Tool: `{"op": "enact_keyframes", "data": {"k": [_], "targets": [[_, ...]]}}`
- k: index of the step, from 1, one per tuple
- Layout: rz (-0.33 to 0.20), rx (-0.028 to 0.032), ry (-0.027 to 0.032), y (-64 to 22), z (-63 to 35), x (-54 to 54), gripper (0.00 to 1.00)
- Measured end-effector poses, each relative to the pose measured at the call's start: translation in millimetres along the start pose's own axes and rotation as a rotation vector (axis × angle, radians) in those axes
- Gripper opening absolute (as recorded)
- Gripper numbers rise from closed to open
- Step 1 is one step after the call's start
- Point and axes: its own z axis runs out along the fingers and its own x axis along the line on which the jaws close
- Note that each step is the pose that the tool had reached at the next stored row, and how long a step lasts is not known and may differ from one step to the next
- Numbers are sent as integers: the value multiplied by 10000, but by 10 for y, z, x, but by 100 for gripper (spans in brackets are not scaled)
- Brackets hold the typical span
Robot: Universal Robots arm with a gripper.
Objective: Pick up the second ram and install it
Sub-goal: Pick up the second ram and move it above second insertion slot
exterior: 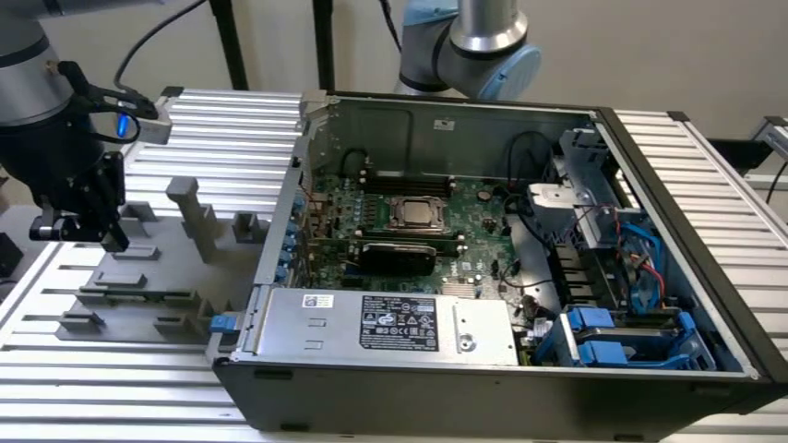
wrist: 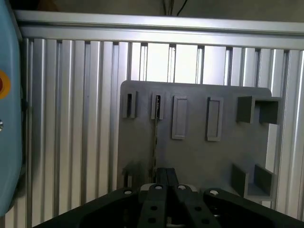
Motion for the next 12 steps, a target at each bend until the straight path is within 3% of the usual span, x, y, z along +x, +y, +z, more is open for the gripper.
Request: {"op": "enact_keyframes", "data": {"k": [12], "targets": [[0,0,0,0,0,0,11]]}}
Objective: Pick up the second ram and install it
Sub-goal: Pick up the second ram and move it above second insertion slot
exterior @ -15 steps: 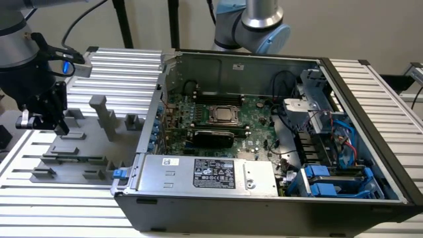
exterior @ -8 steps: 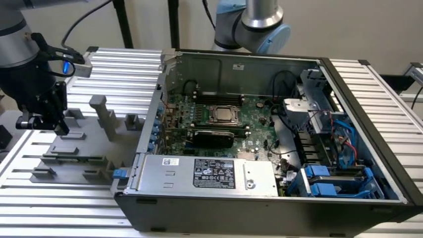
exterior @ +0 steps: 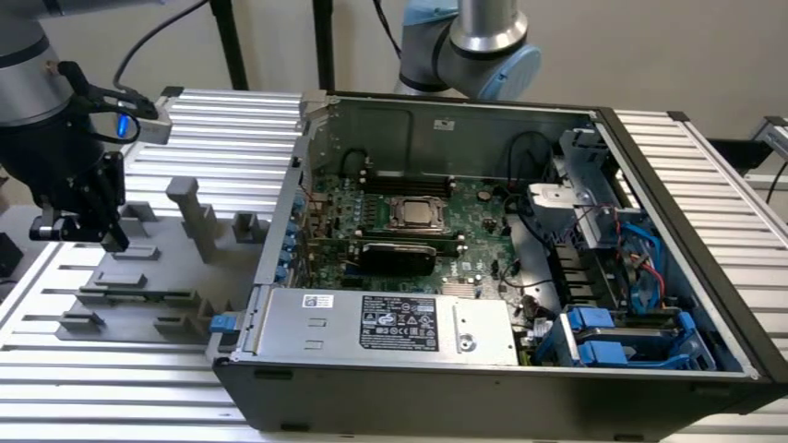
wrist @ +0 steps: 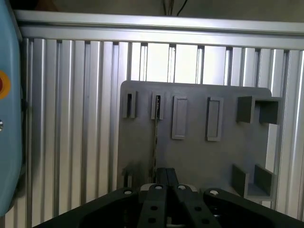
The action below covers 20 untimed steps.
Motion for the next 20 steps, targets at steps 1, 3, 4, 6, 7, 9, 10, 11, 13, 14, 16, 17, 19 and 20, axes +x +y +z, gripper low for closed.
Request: {"op": "enact_keyframes", "data": {"k": [1,3,4,6,7,9,10,11,13,14,16,17,19,20], "targets": [[0,0,-1,0,0,0,11],[0,0,-1,0,0,0,11],[0,0,-1,0,0,0,11],[0,0,0,0,0,0,11],[0,1,-1,0,0,0,11],[0,0,-1,0,0,0,11],[0,0,0,0,0,0,11],[0,0,-1,0,0,0,11],[0,0,-1,0,0,0,11],[0,0,-1,0,0,0,11],[0,0,0,0,0,0,12],[0,0,-1,0,0,0,12],[0,0,0,0,0,0,24],[0,0,-1,0,0,0,24]]}}
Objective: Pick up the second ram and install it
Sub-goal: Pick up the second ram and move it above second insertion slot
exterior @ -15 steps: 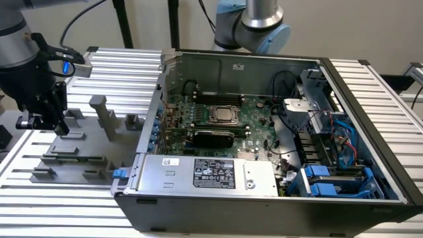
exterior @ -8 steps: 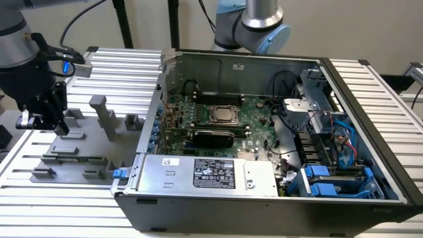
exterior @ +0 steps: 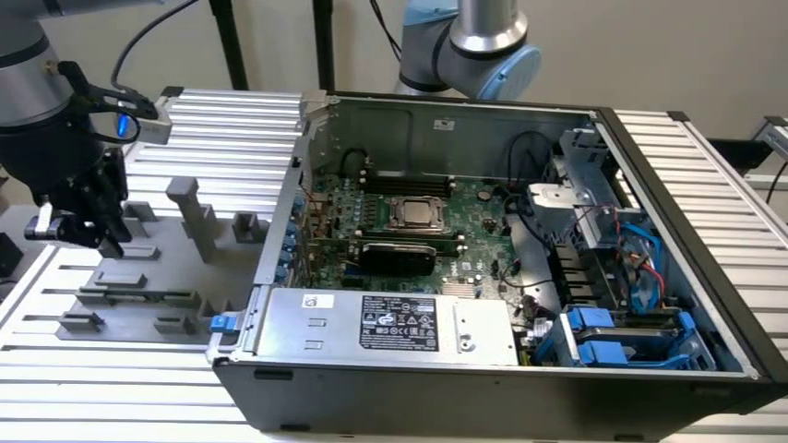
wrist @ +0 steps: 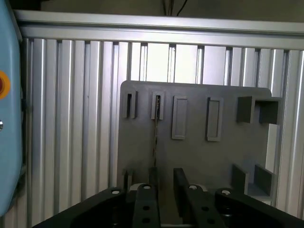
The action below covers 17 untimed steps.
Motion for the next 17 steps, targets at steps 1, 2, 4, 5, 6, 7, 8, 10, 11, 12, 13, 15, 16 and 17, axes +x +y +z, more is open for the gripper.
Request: {"op": "enact_keyframes", "data": {"k": [1,2,4,5,6,7,8,10,11,12,13,15,16,17], "targets": [[0,0,0,0,0,0,30],[0,0,0,0,0,0,36],[0,-3,2,0,1,0,42],[0,0,1,0,8,0,42],[0,1,0,0,24,0,42],[1,0,1,0,41,1,42],[0,1,1,-1,59,3,42],[0,1,1,-1,95,10,42],[0,-1,2,-1,113,14,42],[-1,1,1,-1,133,18,42],[0,1,1,-1,151,22,42],[0,1,1,-1,187,30,42],[1,1,1,0,205,33,42],[3,0,1,2,223,37,42]]}}
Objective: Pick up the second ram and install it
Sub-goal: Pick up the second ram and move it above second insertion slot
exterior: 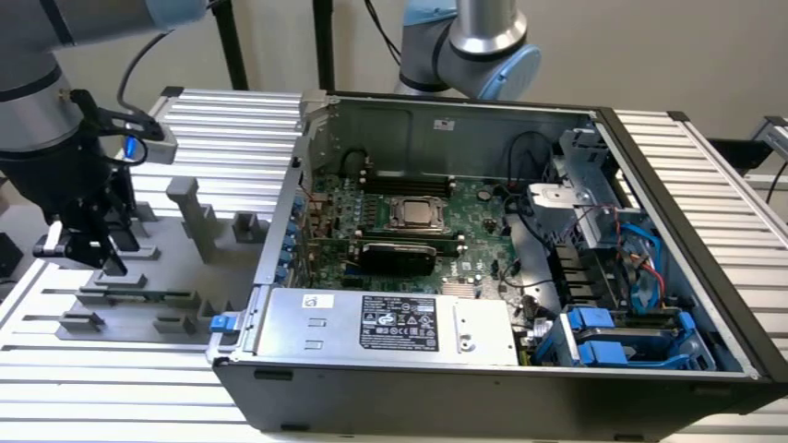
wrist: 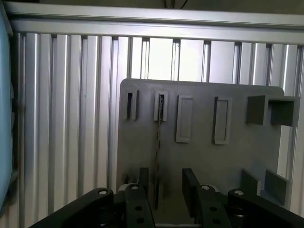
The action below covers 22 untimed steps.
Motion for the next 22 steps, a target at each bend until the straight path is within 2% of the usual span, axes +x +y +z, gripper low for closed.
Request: {"op": "enact_keyframes", "data": {"k": [12,22], "targets": [[257,-3,-3,4,219,67,42],[300,-4,-4,2,401,75,42]]}}
